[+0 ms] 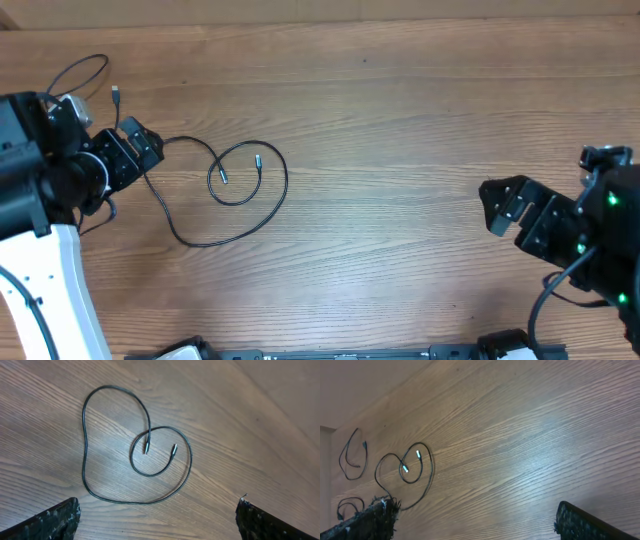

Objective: Untangle cables

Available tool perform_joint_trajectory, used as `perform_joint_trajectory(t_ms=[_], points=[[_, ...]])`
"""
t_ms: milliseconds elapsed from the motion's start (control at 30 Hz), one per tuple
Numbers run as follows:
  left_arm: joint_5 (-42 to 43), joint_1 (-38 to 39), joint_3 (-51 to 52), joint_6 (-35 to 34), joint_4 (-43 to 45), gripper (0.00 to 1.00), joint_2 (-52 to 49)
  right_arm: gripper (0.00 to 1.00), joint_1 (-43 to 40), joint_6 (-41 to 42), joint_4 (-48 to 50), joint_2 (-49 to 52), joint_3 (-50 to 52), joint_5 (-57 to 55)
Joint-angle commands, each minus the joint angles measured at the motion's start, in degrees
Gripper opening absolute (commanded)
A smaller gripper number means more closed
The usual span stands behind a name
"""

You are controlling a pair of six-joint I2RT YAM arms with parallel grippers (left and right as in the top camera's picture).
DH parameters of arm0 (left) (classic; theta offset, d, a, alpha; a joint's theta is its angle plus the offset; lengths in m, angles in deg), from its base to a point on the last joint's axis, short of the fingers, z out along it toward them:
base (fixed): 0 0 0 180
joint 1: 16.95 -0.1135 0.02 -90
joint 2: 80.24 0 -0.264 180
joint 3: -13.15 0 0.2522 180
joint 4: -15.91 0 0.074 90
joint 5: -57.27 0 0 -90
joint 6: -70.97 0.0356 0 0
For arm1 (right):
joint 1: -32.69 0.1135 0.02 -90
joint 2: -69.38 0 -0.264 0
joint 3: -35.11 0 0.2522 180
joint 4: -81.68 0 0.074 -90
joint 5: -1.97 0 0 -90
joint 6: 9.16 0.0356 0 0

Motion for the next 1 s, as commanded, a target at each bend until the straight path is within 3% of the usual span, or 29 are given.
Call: perform_joint_trajectory(t_ms=[0, 667, 967], points=[[-0.4, -0.1, -0.7, -0.6, 0.0, 0.99, -3.0, 1.0, 0.2, -0.5, -0.4, -1.8, -0.1, -2.0], [-0.4, -0.1, -0.7, -0.6, 0.1, 0.99, -19.8, 1.0, 0.2, -0.7, -2.5, -4.4, 0.0, -3.8], [-0.4, -0.1, -0.8, -0.6, 0.1, 1.0, -26.5, 1.0, 0.2, -2.0, -2.4, -12.9, 4.4, -7.0]])
